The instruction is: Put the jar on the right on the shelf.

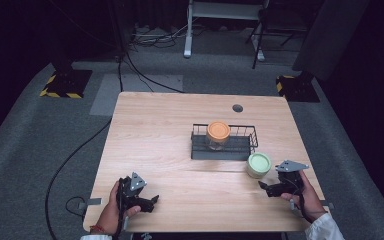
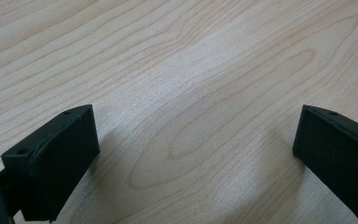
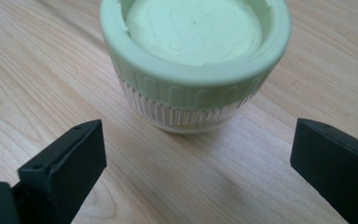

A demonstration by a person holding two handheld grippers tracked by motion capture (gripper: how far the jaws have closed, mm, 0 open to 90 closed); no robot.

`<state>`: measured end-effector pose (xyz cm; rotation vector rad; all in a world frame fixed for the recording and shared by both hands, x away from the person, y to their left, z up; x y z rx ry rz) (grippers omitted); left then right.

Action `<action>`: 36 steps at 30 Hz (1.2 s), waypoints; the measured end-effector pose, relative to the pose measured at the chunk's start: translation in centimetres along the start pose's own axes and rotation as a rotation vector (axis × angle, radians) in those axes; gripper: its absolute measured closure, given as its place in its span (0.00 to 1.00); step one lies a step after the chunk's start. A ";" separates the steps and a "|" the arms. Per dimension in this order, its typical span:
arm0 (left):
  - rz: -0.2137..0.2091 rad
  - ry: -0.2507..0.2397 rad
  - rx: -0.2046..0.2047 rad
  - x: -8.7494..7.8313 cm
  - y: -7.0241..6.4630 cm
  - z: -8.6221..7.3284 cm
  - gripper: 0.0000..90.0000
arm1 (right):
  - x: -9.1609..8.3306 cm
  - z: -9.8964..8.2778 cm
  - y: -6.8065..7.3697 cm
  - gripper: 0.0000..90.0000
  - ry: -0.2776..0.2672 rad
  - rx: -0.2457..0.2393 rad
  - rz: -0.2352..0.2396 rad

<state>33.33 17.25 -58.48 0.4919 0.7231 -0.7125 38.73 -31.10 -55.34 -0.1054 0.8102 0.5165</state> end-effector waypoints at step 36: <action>-0.001 0.000 0.002 0.0 0.0 0.0 0.00 | 2.7 2.7 0.3 0.08 -0.047 0.074 0.073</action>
Point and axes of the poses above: each handheld gripper's, and its own axes: x roughly forward along the jaws, z roughly out of its top, y roughly to its left, the point moved 4 cm from there along x, roughly forward along the jaws, and after that the axes turned 14 degrees about x, right-handed, at the moved point
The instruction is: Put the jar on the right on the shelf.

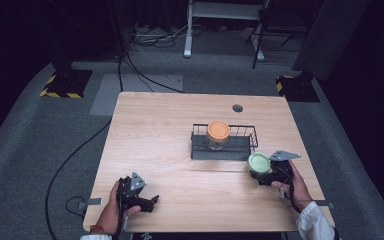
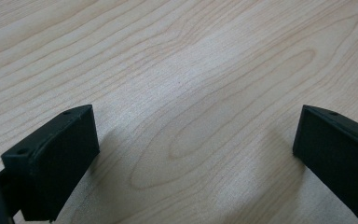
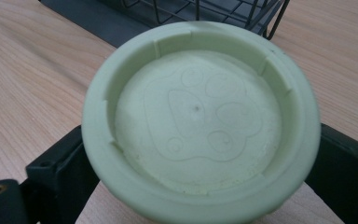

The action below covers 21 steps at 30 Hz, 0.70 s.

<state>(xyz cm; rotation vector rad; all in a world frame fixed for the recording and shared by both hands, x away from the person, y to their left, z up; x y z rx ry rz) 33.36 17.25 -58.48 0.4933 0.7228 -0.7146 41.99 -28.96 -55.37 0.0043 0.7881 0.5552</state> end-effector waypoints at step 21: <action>0.000 0.000 0.000 0.0 0.0 0.0 0.00 | -0.7 0.1 -0.2 0.12 -0.053 0.007 -0.011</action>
Point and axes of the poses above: each handheld gripper's, and its own axes: x roughly forward along the jaws, z roughly out of its top, y roughly to its left, the point moved 4 cm from there along x, roughly forward along the jaws, and after that the axes turned 14 degrees about x, right-handed, at the moved point
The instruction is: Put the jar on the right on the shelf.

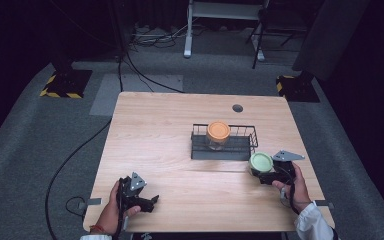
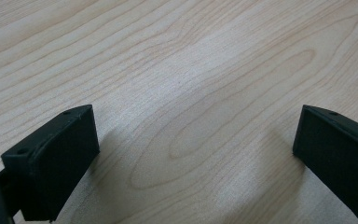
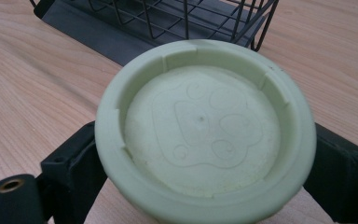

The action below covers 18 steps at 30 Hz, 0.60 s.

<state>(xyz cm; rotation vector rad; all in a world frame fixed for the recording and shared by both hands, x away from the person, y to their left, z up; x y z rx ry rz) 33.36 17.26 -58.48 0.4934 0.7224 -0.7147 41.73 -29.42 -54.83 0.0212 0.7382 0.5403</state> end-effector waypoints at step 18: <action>-0.001 0.000 0.000 0.0 0.0 0.0 0.00 | -1.5 0.2 0.6 0.12 -0.010 -0.030 -0.016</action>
Point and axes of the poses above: each handheld gripper's, and its own axes: x roughly forward along the jaws, z roughly out of its top, y roughly to its left, the point moved 4 cm from there along x, roughly forward along the jaws, and after that the axes turned 14 degrees about x, right-handed, at the moved point
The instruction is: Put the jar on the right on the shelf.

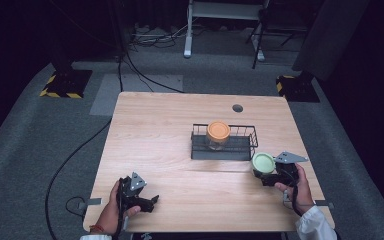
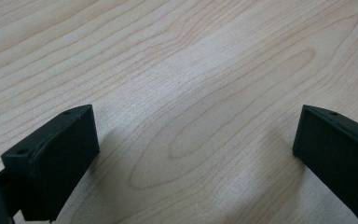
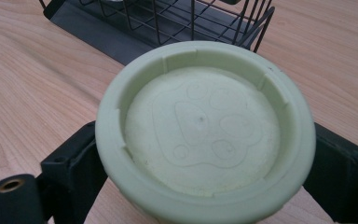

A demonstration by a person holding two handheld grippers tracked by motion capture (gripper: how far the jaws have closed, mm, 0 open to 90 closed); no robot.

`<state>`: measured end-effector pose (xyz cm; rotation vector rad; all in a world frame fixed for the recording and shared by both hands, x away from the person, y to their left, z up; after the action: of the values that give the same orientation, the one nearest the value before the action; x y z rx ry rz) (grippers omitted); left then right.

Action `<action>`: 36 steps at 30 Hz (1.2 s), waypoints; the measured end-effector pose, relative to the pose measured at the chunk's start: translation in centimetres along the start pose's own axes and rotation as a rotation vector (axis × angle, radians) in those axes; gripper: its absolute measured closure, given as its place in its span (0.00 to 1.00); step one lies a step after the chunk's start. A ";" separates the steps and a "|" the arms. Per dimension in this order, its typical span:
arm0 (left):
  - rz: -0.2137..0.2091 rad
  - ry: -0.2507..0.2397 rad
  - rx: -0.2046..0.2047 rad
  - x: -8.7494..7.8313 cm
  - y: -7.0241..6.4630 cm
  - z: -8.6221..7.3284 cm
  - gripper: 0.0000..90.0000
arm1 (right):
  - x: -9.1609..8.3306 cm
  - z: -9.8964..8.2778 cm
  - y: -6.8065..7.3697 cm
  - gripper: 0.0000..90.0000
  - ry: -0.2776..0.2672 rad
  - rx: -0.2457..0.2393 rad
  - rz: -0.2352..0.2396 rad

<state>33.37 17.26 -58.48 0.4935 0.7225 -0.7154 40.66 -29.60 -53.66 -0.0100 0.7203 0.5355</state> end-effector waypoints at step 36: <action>0.000 0.000 0.000 0.0 0.0 0.0 0.00 | -3.9 4.1 2.1 0.12 -0.042 -0.026 -0.034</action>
<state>33.37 17.26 -58.48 0.4937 0.7224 -0.7153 39.83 -28.84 -47.74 -0.0354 0.6712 0.5113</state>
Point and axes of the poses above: each handheld gripper's, and its own axes: x roughly forward along the jaws, z roughly out of its top, y roughly to its left, the point moved 4 cm from there along x, roughly forward along the jaws, and after that the axes turned 14 degrees about x, right-handed, at the moved point
